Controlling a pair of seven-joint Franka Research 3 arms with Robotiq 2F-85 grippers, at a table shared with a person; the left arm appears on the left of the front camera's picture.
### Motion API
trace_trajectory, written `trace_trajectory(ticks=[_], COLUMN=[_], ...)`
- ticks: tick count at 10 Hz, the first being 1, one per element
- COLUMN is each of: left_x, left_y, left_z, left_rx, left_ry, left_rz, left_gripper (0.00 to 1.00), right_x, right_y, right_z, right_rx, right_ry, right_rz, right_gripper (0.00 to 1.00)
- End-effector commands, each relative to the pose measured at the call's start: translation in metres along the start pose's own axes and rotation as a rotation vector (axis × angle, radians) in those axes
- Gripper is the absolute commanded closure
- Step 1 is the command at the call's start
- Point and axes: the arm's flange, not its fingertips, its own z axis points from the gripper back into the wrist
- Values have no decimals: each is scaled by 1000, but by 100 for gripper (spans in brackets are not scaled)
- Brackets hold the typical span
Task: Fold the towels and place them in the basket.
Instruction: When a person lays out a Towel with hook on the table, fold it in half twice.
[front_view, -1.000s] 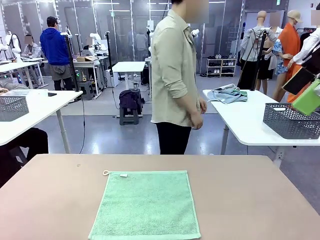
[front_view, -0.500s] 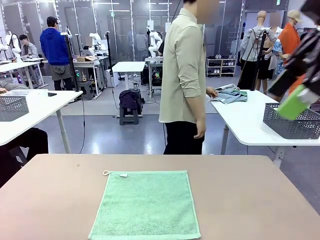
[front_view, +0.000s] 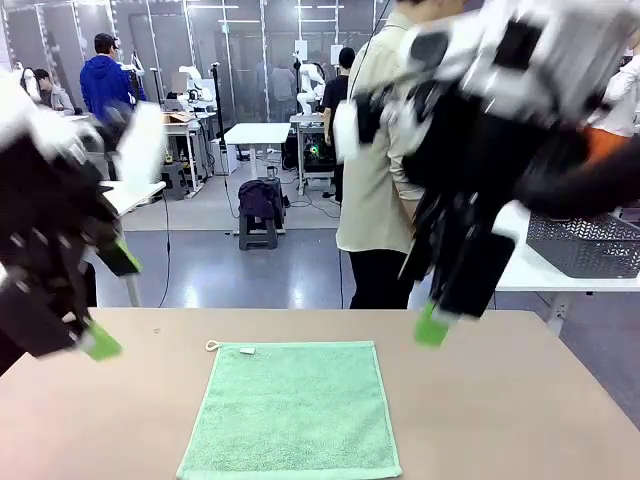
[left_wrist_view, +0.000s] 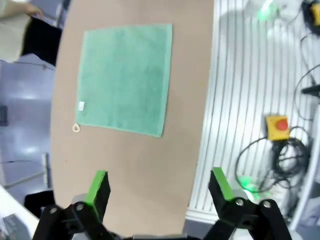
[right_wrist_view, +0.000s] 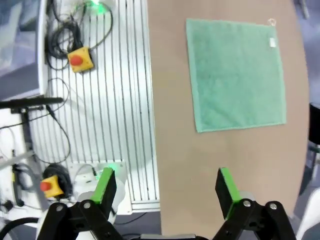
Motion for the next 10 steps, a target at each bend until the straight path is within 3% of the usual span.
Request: trace_trajectory(ticks=[1, 6, 9, 10], left_x=[-19, -56, -55, -47], left_y=[4, -12, -16, -8], left_z=[-40, -104, -108, -105], left_rx=[33, -69, -157, -96], left_ry=[61, 173, 198, 178], left_rz=[-70, -134, -150, -119], left_gripper=[0, 0, 0, 0], right_x=[-11, -30, -29, -32], right_y=[-8, -8, -11, -8], right_z=[-39, -114, -120, -118], right_rx=[-6, 46, 66, 65], right_ry=[51, 135, 157, 144], right_rz=[70, 134, 89, 125], right_gripper=[0, 0, 0, 0])
